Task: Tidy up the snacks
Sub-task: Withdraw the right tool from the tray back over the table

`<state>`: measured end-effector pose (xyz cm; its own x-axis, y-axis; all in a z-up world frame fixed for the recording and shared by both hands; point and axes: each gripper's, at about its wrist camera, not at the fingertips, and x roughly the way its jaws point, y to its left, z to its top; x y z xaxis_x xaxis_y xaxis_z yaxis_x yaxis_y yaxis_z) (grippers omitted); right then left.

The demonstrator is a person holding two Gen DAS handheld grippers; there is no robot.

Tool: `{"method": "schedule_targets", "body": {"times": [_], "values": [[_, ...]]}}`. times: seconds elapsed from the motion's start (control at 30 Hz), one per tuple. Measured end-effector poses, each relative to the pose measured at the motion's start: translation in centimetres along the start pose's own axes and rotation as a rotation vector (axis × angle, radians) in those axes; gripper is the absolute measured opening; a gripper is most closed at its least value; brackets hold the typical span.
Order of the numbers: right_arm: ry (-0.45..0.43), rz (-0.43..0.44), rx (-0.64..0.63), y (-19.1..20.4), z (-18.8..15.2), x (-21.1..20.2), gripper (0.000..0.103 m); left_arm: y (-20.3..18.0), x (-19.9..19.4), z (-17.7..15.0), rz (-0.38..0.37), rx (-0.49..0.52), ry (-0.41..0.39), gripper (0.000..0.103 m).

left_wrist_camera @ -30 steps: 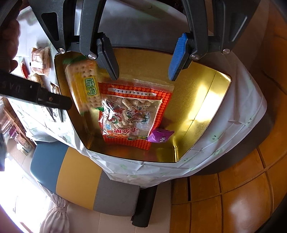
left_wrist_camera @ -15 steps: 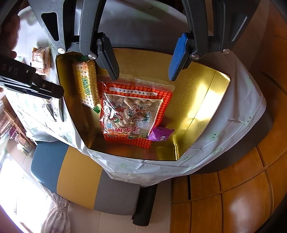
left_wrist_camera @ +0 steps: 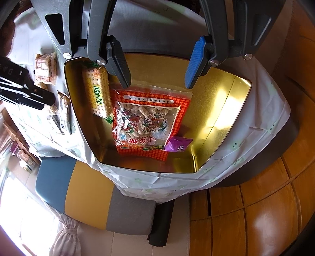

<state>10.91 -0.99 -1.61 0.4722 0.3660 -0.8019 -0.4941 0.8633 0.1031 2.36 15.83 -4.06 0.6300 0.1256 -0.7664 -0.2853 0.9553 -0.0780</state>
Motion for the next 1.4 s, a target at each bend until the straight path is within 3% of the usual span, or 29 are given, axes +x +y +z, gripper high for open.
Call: {"method": "schedule_targets", "body": {"times": [0.5, 1.0, 1.23, 1.4], "values": [[0.009, -0.120, -0.003, -5.9, -1.5, -2.3, 0.050, -0.8, -0.5, 0.0, 0.004, 0.028, -0.003, 0.058], [0.078, -0.326, 0.057, -17.1, -3.5, -3.8, 0.050, -2.0, -0.4, -0.1, 0.012, 0.067, 0.008, 0.058], [0.124, -0.370, 0.198, -22.4, -4.9, -3.2, 0.050, -3.3, -0.3, 0.1, 0.020, 0.100, 0.013, 0.058], [0.123, -0.339, 0.267, -23.6, -4.8, -3.4, 0.050, -4.3, -0.3, 0.3, 0.016, 0.126, 0.013, 0.058]]}}
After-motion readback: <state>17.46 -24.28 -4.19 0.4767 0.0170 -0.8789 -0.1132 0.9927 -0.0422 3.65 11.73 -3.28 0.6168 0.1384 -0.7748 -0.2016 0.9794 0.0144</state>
